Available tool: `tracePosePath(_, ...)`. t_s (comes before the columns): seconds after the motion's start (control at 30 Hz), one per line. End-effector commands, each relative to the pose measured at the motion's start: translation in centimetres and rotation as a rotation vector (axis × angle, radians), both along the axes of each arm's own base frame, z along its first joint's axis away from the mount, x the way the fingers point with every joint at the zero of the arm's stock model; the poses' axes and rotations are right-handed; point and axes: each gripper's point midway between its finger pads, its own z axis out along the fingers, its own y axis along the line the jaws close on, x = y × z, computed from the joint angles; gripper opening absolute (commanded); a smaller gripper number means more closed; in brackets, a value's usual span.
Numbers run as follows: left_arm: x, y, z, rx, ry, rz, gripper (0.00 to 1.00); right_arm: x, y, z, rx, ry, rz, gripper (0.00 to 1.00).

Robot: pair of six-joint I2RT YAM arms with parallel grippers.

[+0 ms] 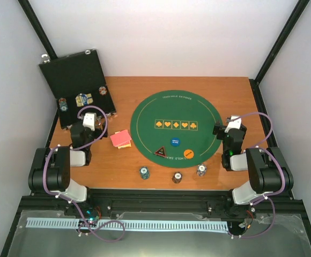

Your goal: Distribute texas hold em gaming equipment

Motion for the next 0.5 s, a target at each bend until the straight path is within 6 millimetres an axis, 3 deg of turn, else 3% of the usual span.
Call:
tracePosePath(0.0,1.0,-0.4,1.9,-0.01,-0.065,-0.018,1.0,0.5,-0.5,1.5,0.009,-0.054,-0.02,1.0)
tracePosePath(0.37,1.2,-0.1,2.1,-0.016,-0.06,-0.007,1.0,0.6,-0.9,1.6,0.024,-0.047,-0.039,1.0)
tracePosePath(0.47,2.1,0.5,3.3,-0.042,0.003,0.002,1.0,0.9,-2.8,3.7,0.049,-0.038,-0.158,1.0)
